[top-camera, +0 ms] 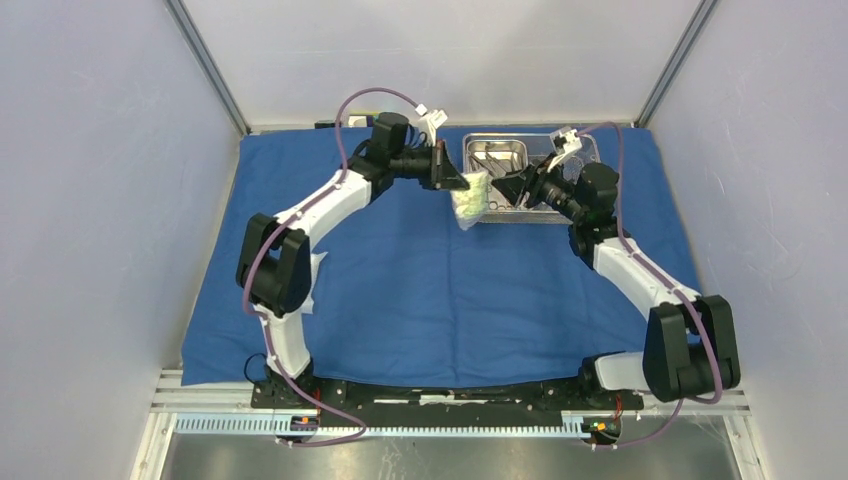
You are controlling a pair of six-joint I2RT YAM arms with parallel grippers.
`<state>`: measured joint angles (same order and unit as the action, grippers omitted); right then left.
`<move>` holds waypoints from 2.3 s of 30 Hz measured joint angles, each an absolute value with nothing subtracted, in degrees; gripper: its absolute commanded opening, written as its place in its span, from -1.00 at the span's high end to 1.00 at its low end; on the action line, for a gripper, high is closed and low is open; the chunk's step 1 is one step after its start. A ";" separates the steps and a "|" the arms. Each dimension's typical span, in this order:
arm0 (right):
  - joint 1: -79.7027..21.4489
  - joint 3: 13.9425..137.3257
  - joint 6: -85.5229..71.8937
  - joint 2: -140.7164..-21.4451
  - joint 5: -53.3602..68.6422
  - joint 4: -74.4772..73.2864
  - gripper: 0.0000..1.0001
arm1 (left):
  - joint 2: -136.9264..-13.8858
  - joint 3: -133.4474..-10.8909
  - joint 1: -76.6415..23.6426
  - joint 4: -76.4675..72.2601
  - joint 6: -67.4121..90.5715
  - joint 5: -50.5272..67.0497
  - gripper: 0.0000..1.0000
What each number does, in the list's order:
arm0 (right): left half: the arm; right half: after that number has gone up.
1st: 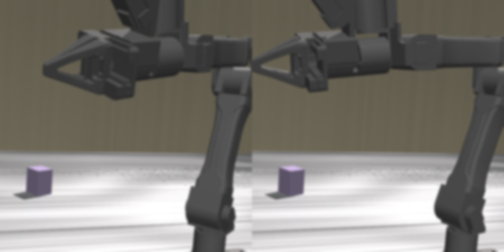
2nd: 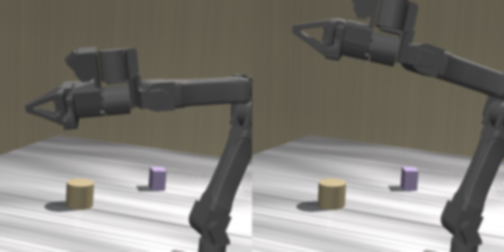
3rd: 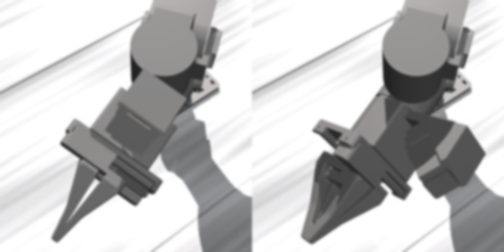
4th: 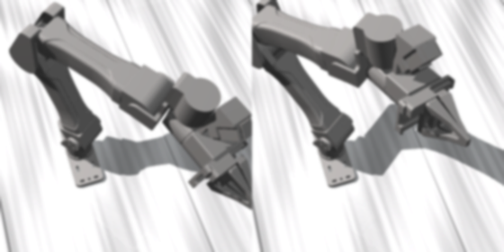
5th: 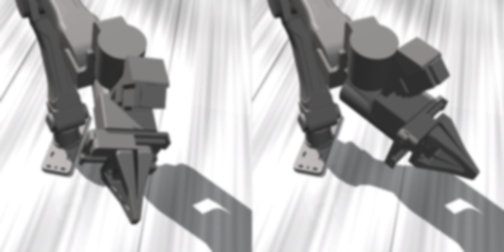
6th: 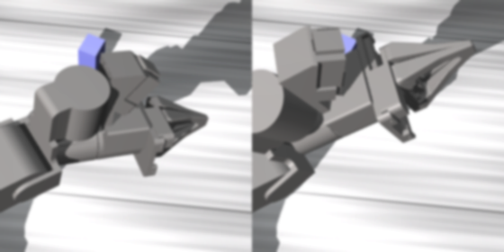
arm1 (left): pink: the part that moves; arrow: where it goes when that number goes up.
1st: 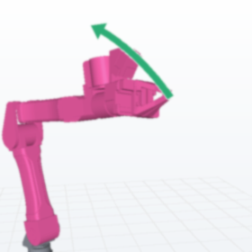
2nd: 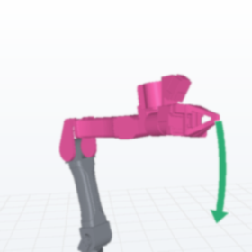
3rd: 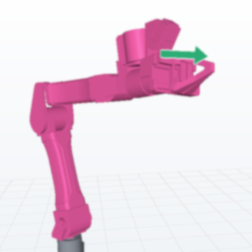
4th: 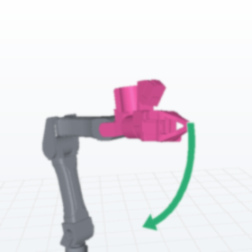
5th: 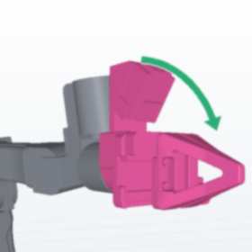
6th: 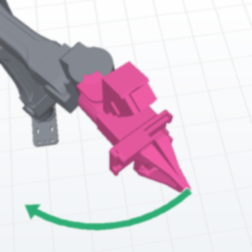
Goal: Open and lay out the surgical kit
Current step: Pick up the medical item from the container, then place the medical item in the surgical kit.
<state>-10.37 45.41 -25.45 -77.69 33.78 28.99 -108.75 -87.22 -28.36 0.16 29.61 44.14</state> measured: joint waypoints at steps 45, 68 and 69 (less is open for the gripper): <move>-9.47 43.57 -1.69 -73.01 28.77 13.82 -0.21 | -113.84 -75.40 4.05 67.94 -32.77 32.60 0.00; -9.45 63.68 5.13 -87.42 5.21 1.39 -0.31 | -97.10 -81.80 4.05 68.93 -31.73 32.01 -0.63; -9.43 65.71 5.67 -89.47 3.53 0.82 -0.32 | -95.83 -81.89 4.05 68.71 -31.38 32.23 -0.66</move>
